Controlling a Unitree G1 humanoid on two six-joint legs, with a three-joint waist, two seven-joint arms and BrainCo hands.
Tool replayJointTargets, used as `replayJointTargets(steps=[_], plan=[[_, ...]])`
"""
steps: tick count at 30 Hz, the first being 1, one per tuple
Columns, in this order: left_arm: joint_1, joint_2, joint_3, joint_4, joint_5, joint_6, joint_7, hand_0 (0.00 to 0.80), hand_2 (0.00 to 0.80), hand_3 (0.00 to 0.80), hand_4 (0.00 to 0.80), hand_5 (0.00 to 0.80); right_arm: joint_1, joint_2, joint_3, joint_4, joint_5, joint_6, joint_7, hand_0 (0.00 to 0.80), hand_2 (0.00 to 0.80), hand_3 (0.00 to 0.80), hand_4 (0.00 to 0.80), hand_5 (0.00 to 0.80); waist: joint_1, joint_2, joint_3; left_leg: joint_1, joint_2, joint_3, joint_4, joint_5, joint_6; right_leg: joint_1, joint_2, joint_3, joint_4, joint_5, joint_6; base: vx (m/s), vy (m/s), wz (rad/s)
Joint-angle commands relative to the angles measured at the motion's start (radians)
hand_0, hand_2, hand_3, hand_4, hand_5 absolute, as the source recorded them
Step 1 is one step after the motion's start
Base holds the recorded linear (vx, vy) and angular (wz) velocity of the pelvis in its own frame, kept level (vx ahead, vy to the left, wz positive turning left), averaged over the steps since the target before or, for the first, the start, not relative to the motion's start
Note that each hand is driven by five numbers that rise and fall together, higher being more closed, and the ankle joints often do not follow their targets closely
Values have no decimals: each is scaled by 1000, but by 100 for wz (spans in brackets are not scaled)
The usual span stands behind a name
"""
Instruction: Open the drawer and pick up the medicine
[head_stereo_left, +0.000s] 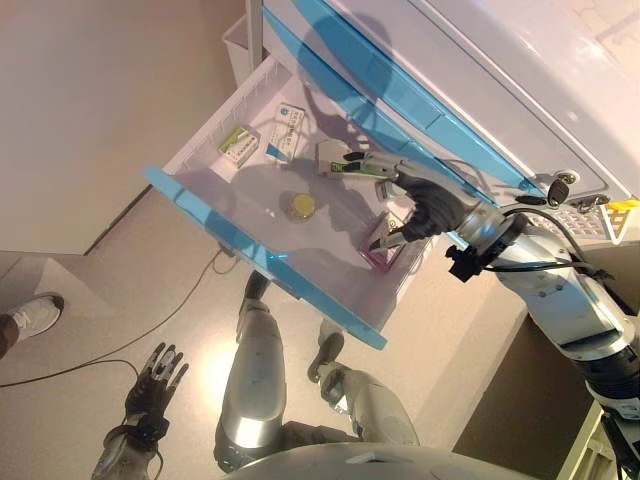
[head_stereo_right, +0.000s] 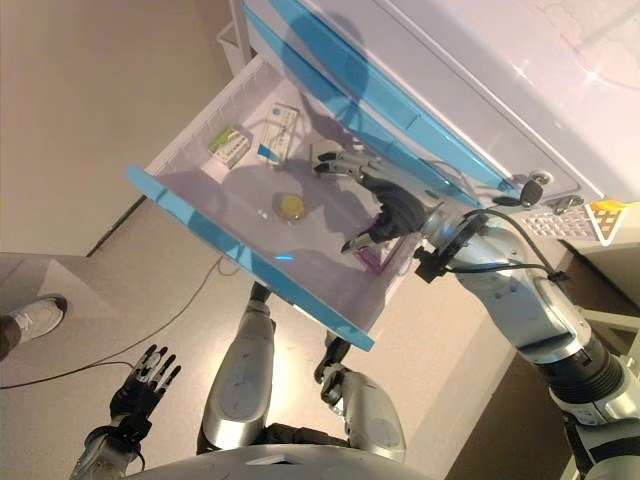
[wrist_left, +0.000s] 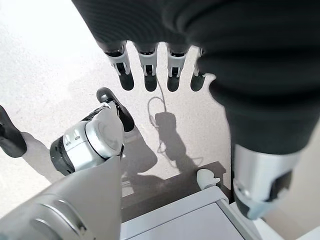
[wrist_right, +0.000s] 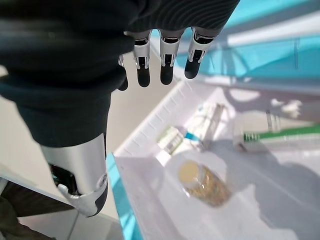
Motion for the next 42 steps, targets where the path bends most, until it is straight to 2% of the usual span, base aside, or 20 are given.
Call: replayJointTargets(steps=[1, 18, 31, 42], plan=[[68, 9, -14, -10, 44, -24, 15, 0, 0, 0, 0, 0, -71, 19, 20, 4, -47, 14, -66, 0, 0, 0, 0, 0, 15, -17, -3, 25, -61, -20, 12, -104, 72, -31, -21, 32, 9, 106, 19, 7, 20, 4], [23, 15, -79, -24, 96, 12, 59, 0, 0, 0, 0, 0, -232, 191, 237, 335, -109, 63, -191, 0, 0, 0, 0, 0, 66, 27, -3, -42, -97, -60, 49, -104, 80, -66, -45, 6, 24, 104, 21, 2, 19, 6], [2, 11, -90, -30, 113, 28, 75, 0, 0, 0, 0, 0, -294, 271, 291, 472, -134, 85, -202, 0, 0, 0, 0, 0, 88, 34, -3, -67, -104, -77, 61, -105, 79, -87, -52, -11, 34, 106, 25, -2, 14, 5], [-4, 8, -92, -31, 110, 31, 81, 0, 0, 0, 0, 0, -296, 294, 311, 537, -179, 92, -192, 0, 0, 0, 0, 0, 88, 30, -3, -68, -103, -82, 53, -103, 79, -99, -50, -13, 36, 110, 26, 0, 0, 0]])
